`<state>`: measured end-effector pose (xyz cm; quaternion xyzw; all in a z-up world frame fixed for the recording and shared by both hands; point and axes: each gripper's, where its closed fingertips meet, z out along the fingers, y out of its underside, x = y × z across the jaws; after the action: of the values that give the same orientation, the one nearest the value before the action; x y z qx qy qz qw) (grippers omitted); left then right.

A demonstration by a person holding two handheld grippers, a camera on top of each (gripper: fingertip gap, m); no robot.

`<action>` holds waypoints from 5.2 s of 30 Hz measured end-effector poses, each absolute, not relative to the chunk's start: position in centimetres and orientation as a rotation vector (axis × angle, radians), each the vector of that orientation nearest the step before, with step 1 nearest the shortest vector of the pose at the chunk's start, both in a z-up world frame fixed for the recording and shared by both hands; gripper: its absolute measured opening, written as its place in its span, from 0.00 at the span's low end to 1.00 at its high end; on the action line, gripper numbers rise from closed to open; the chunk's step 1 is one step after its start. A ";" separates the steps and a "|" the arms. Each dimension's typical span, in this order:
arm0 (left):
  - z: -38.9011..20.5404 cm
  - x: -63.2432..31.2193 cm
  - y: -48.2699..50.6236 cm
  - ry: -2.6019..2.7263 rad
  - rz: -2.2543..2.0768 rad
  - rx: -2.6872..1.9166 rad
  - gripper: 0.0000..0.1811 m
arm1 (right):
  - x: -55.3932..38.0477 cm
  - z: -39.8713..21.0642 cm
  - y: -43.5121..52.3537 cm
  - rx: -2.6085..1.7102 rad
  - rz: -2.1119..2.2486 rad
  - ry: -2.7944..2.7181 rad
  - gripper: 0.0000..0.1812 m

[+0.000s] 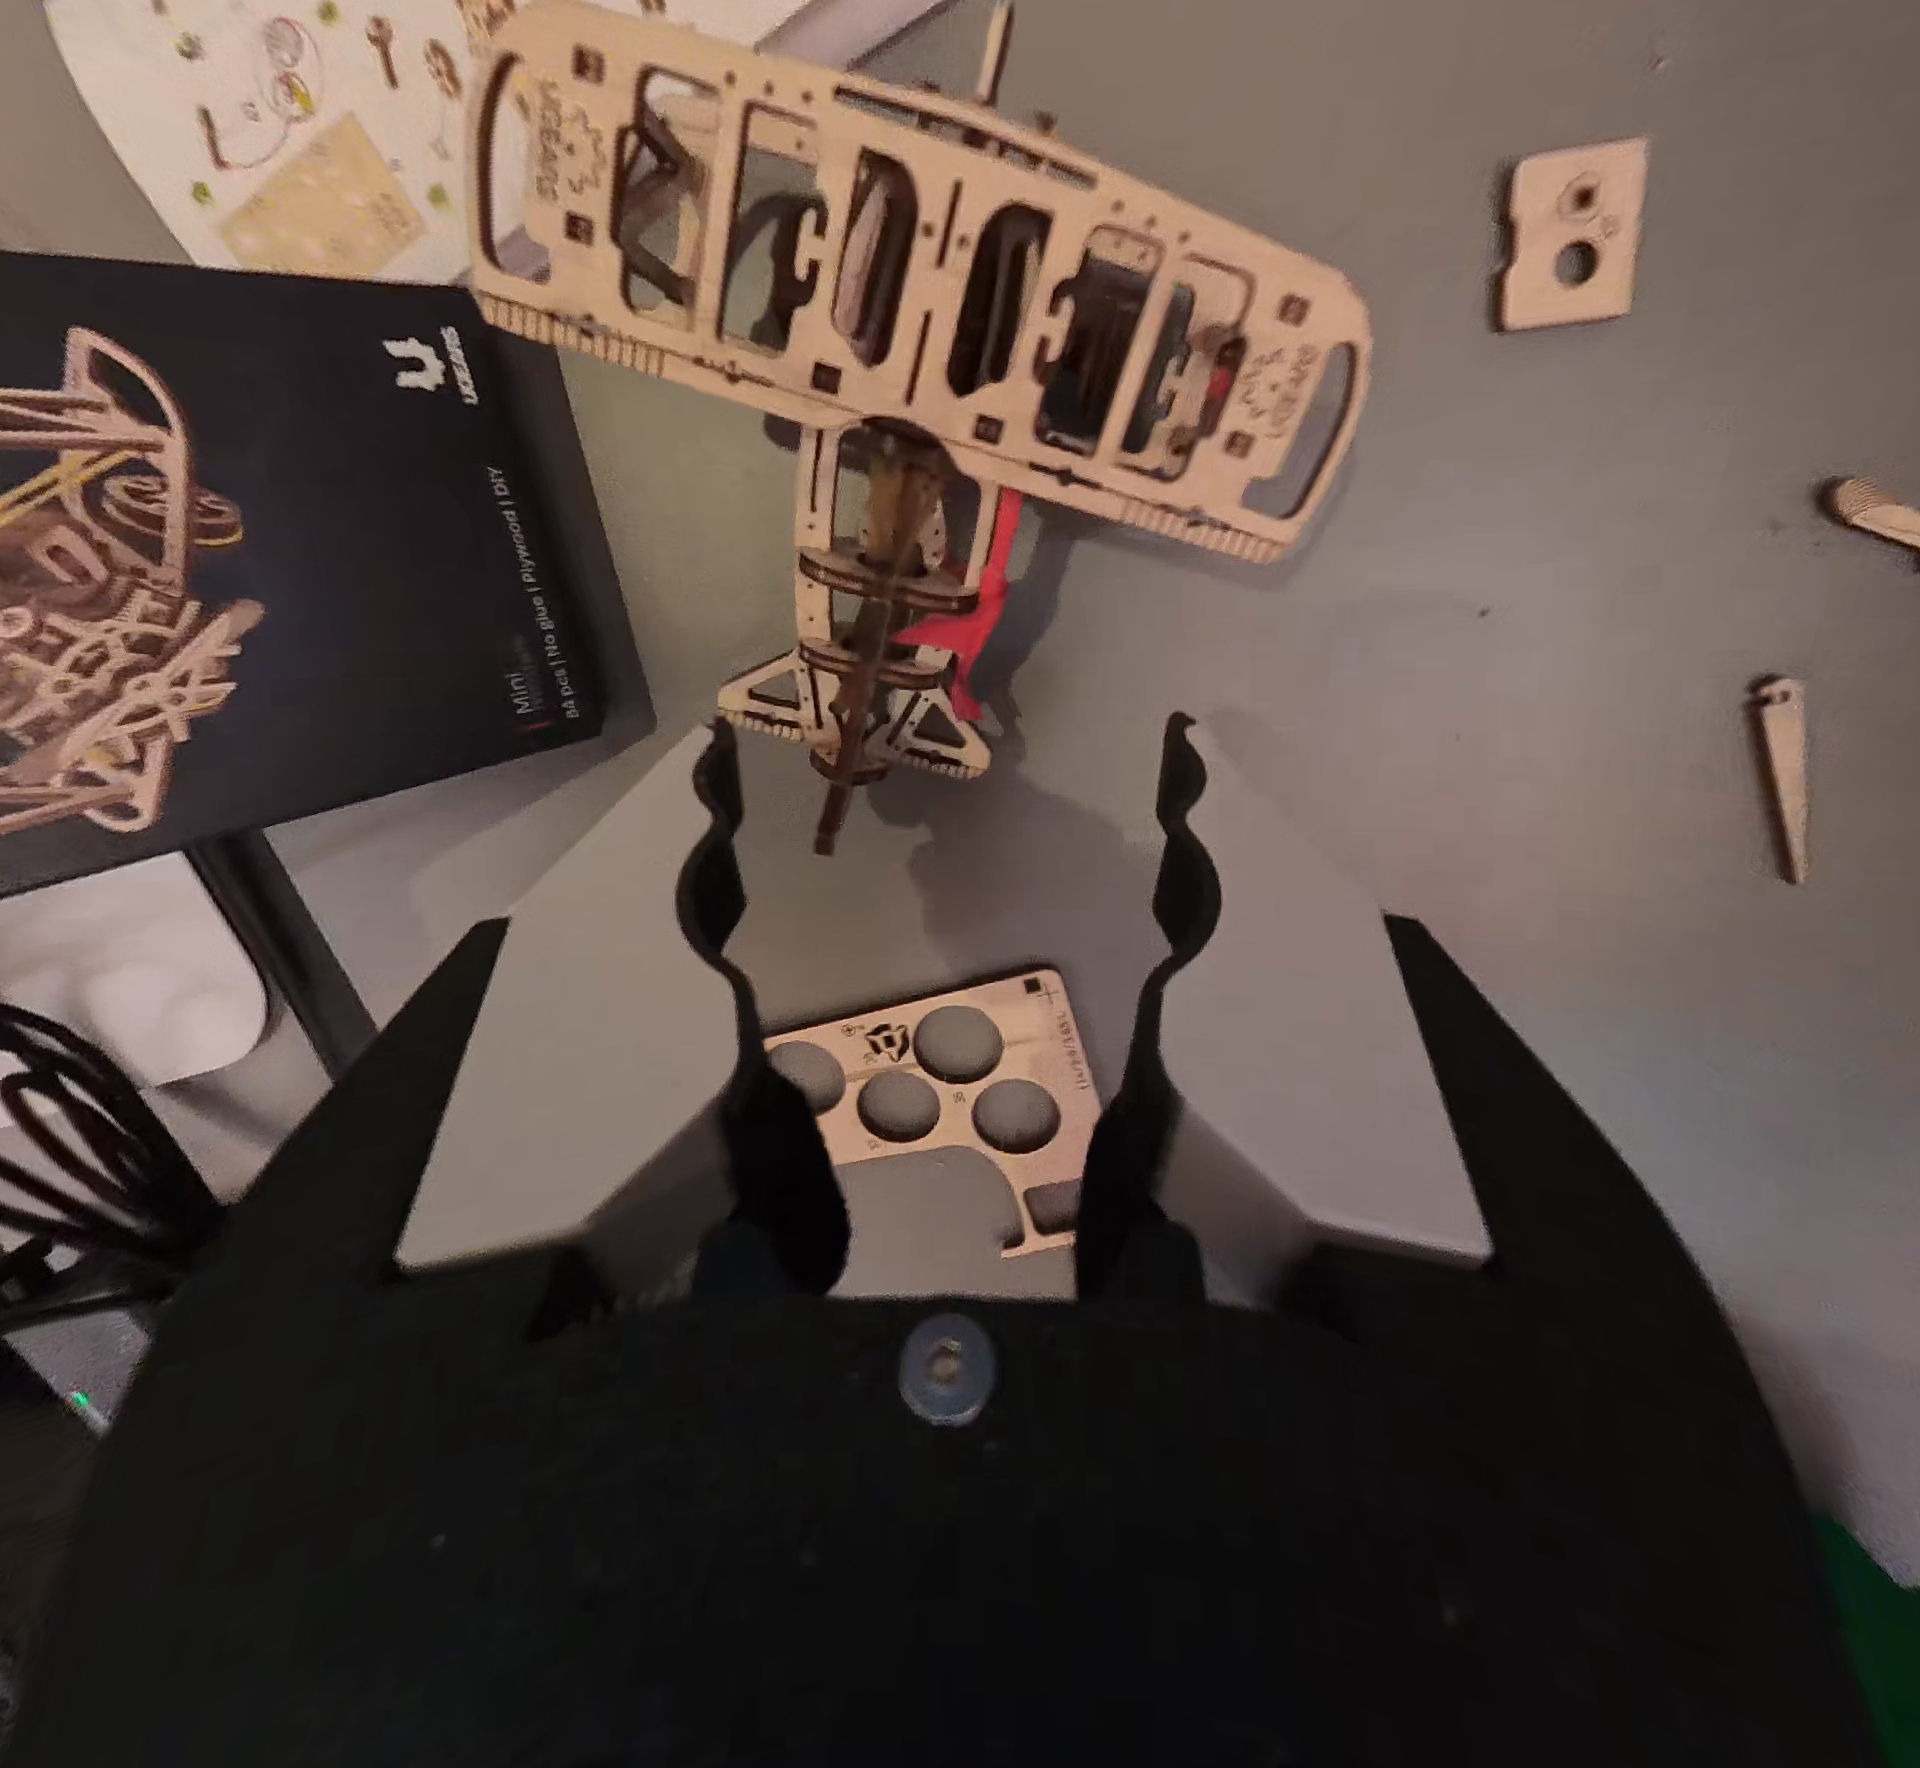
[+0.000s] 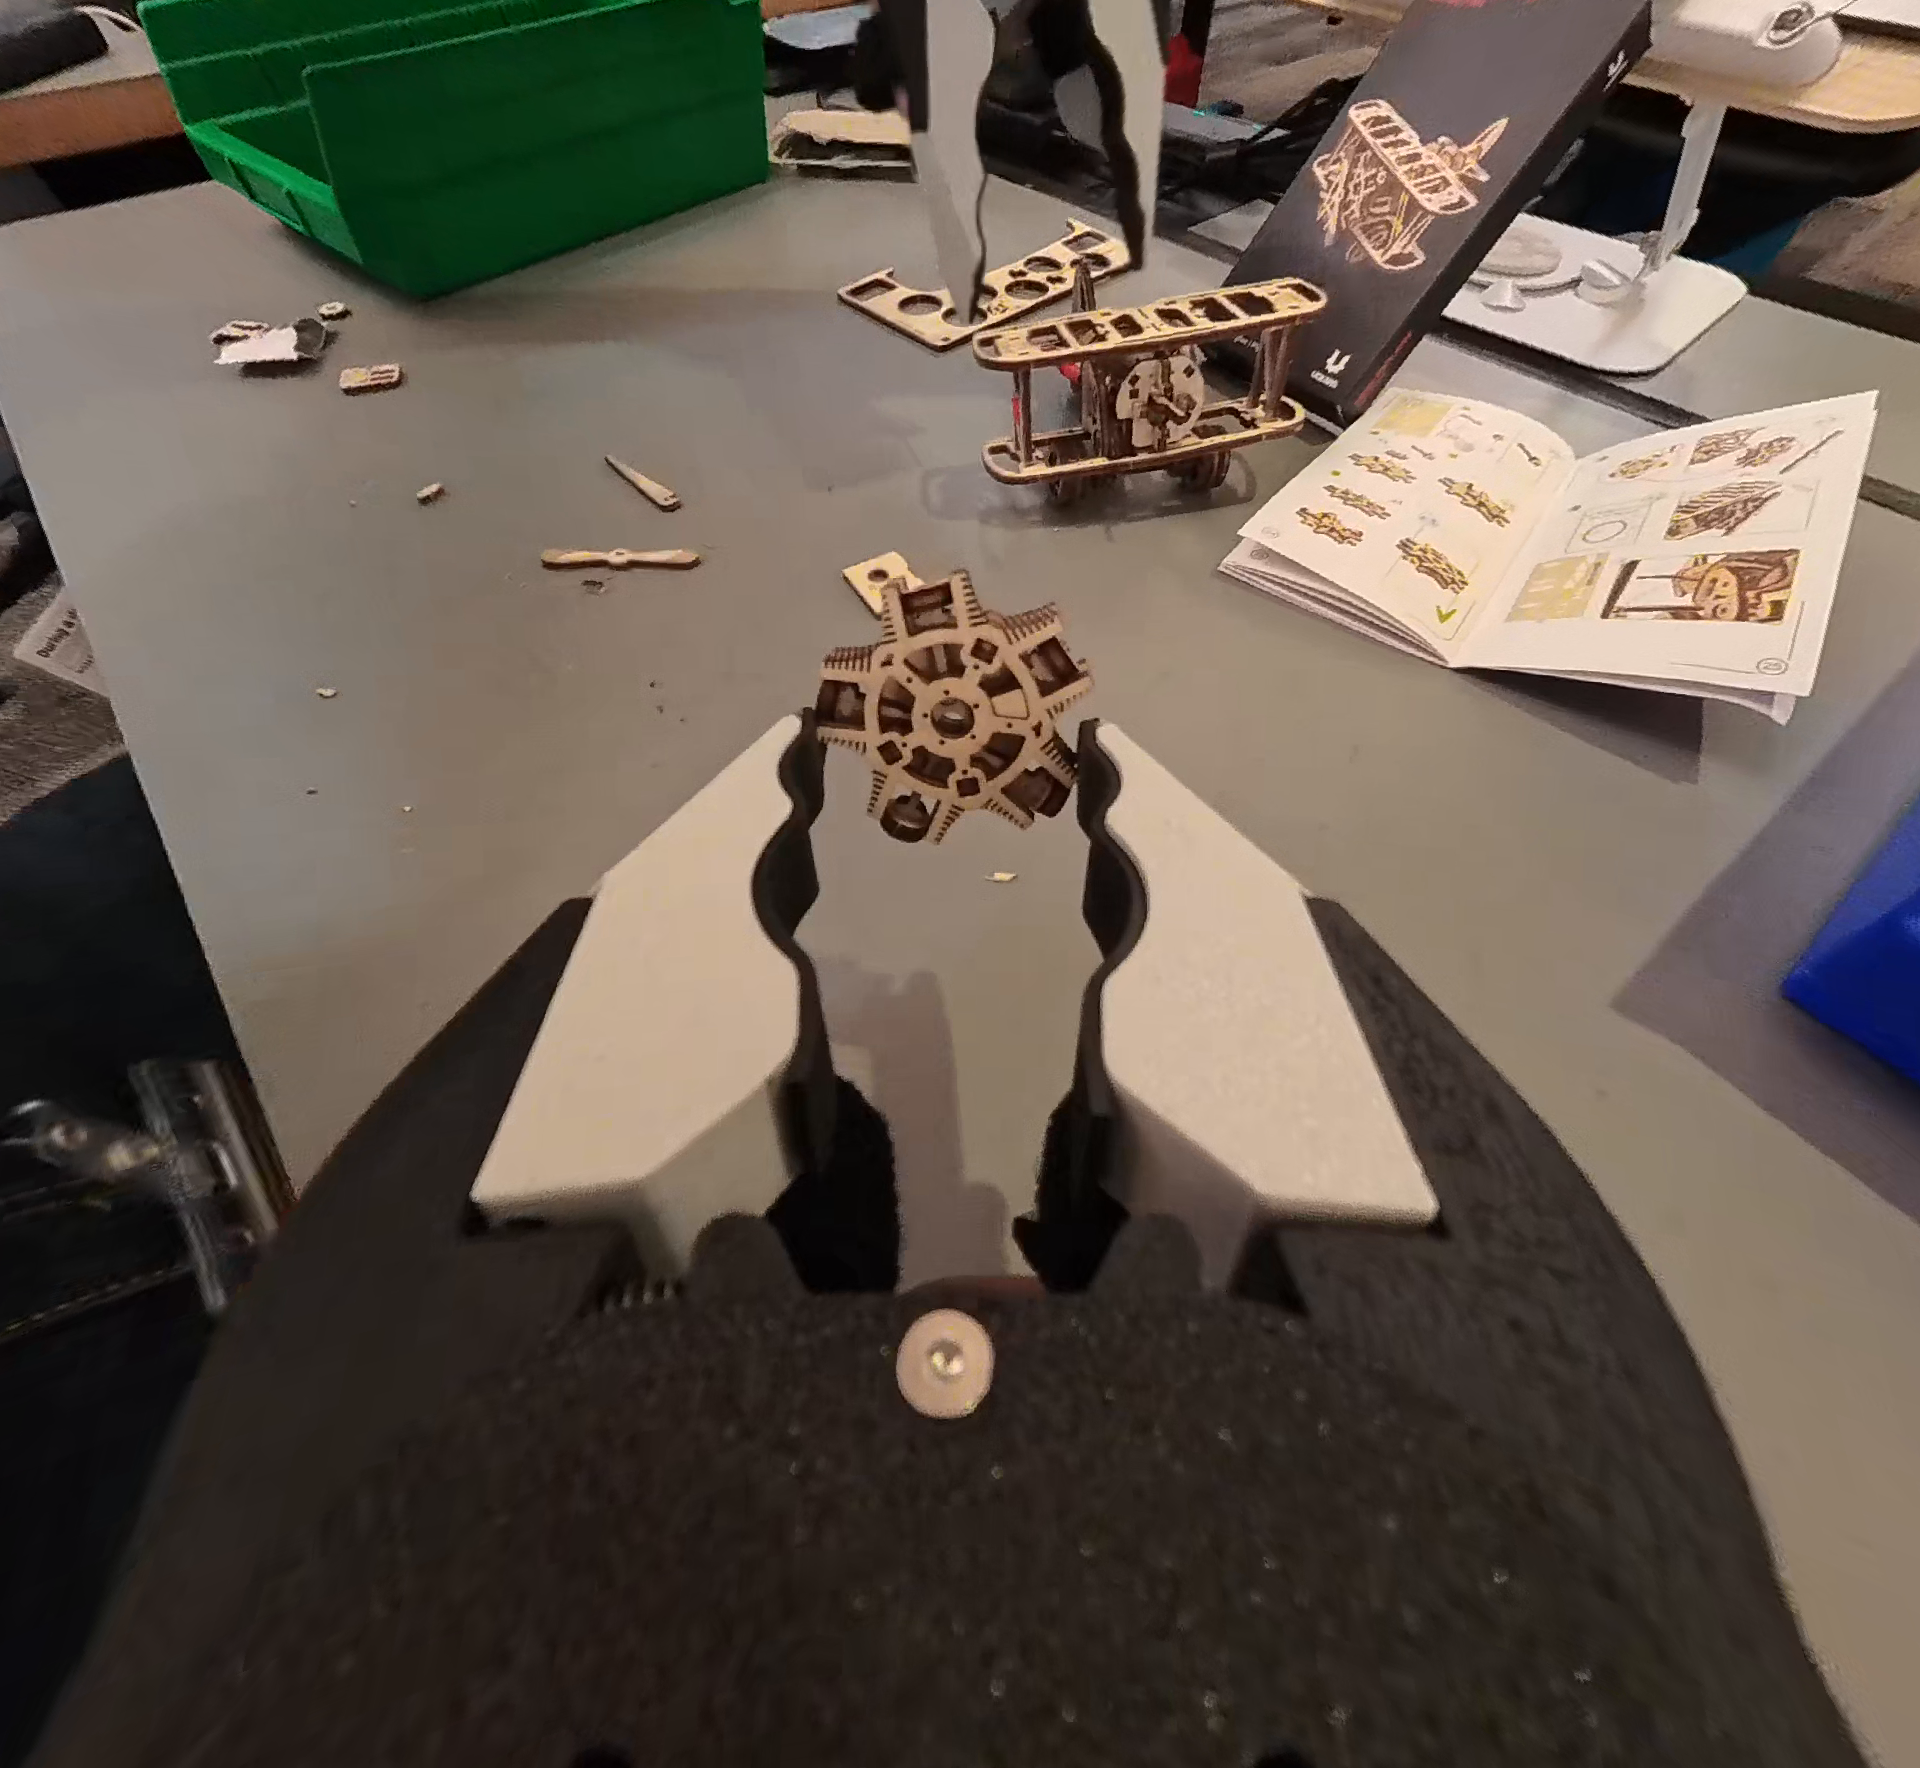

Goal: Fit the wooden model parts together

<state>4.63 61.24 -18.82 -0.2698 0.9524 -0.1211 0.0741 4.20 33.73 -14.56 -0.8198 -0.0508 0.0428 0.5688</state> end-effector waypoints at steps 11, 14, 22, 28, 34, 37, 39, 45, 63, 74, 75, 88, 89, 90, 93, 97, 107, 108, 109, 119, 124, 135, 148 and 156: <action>-21.6 6.4 60.2 2.925 -0.316 -0.677 0.41 | 4.2 -14.9 34.0 -1.932 0.167 -0.086 0.26; -21.4 6.7 59.9 2.939 -0.343 -0.672 0.40 | 4.3 -15.1 34.0 -1.939 0.168 -0.079 0.26; -16.4 5.7 62.4 2.678 -0.441 -0.953 0.40 | 4.8 -14.5 33.6 -1.927 0.159 -0.059 0.26; -14.0 2.8 56.6 2.088 -0.974 -1.433 0.49 | 4.7 -13.8 33.2 -1.907 0.159 -0.056 0.26; -15.2 2.0 54.2 1.755 -0.447 -1.171 0.42 | 4.5 -13.1 32.8 -1.887 0.156 -0.062 0.26; -15.0 2.9 52.4 1.762 -0.205 -1.001 0.44 | 4.5 -12.7 32.6 -1.876 0.152 -0.062 0.26; -14.8 3.8 52.2 1.737 -0.112 -0.991 0.44 | 4.3 -12.4 32.4 -1.868 0.148 -0.062 0.26; -16.4 6.0 51.9 1.681 0.106 -0.995 0.48 | 4.1 -11.4 31.9 -1.834 0.146 -0.057 0.26; -19.7 5.5 55.8 1.708 0.280 -1.002 0.40 | 5.7 -10.8 31.3 -1.800 0.196 0.032 0.26; -18.3 4.8 52.8 1.732 0.133 -0.909 0.29 | 6.3 -12.6 32.2 -1.866 0.148 -0.010 0.26; -18.2 4.5 52.1 1.741 0.102 -0.908 0.29 | 6.1 -13.0 32.7 -1.875 0.155 -0.041 0.26; -19.9 1.6 47.5 1.826 -0.021 -0.860 0.30 | 5.7 -17.5 44.8 -1.917 0.313 -0.231 0.26; -19.8 1.5 47.3 1.832 -0.040 -0.871 0.31 | 5.6 -17.7 45.3 -1.929 0.327 -0.247 0.26; -19.6 1.3 47.0 1.836 -0.067 -0.888 0.32 | 5.6 -17.6 45.5 -1.928 0.345 -0.237 0.26; -18.5 0.7 46.4 1.832 -0.178 -0.943 0.32 | 6.0 -17.3 45.6 -1.904 0.363 -0.209 0.26; -16.3 1.1 46.0 1.829 -0.339 -0.965 0.35 | 6.2 -17.2 45.2 -1.918 0.387 -0.188 0.26; -15.5 3.9 43.4 1.847 -0.231 -0.712 0.38 | 3.3 -15.0 43.9 -1.876 0.410 -0.281 0.26; -15.5 4.0 43.2 1.846 -0.238 -0.709 0.37 | 3.0 -15.0 43.8 -1.878 0.403 -0.298 0.26; -15.5 4.1 43.2 1.846 -0.236 -0.705 0.36 | 2.8 -15.0 43.7 -1.878 0.404 -0.310 0.26; -14.8 3.8 42.8 1.826 -0.196 -0.641 0.26 | 1.9 -15.3 43.3 -1.919 0.421 -0.297 0.27; -15.3 3.9 42.9 1.828 -0.153 -0.629 0.25 | 2.5 -14.5 43.4 -1.927 0.465 -0.210 0.33; -15.9 4.0 42.9 1.835 -0.088 -0.593 0.25 | 2.3 -15.0 43.3 -2.015 0.378 -0.256 0.26; -14.9 2.0 44.6 1.829 -0.443 -0.825 0.25 | 5.5 -15.7 43.5 -1.935 0.289 -0.313 0.26; -14.4 1.7 51.9 1.997 -0.875 -0.941 0.26 | 7.0 -15.0 44.4 -1.853 0.421 -0.186 0.26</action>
<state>1.70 51.89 -14.38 -0.3673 0.7799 -0.3419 0.3741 7.02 44.38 -14.99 -0.7921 -0.0794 0.1799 0.5778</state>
